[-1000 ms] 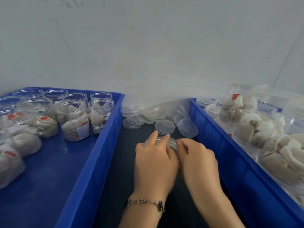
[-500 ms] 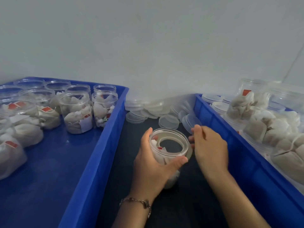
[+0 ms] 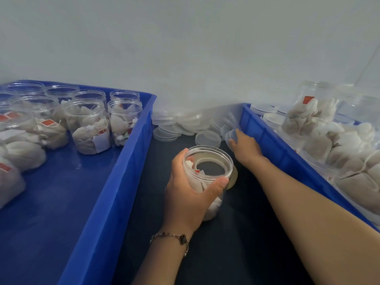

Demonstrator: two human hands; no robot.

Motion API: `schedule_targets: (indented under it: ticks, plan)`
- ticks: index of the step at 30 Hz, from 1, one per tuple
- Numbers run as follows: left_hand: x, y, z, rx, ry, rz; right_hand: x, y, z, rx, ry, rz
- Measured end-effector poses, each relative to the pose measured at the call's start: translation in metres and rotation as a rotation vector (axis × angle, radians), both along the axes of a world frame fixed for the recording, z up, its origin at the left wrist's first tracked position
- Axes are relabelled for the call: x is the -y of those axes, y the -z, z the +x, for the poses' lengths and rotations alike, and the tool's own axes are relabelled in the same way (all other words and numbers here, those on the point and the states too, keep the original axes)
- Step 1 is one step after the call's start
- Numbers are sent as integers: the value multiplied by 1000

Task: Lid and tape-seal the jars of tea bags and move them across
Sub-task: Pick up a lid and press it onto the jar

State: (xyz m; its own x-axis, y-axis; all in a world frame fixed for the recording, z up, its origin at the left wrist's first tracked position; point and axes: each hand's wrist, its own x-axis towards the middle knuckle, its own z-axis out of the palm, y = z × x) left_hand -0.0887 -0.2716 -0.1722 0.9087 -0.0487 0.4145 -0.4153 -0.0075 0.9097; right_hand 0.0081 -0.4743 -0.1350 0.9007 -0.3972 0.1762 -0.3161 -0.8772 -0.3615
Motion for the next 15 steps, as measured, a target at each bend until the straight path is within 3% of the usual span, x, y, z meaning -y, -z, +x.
schedule_targets:
  ticks: [9,11,15]
  plan:
    - [-1,3,1,-9,4,21,9,4,2,59,41,-89]
    - [-1,2,1,-9,1,30,10,3,1,139,83,-116]
    - [-1,3,2,-31,2,45,1,-18,-5,387,272,39]
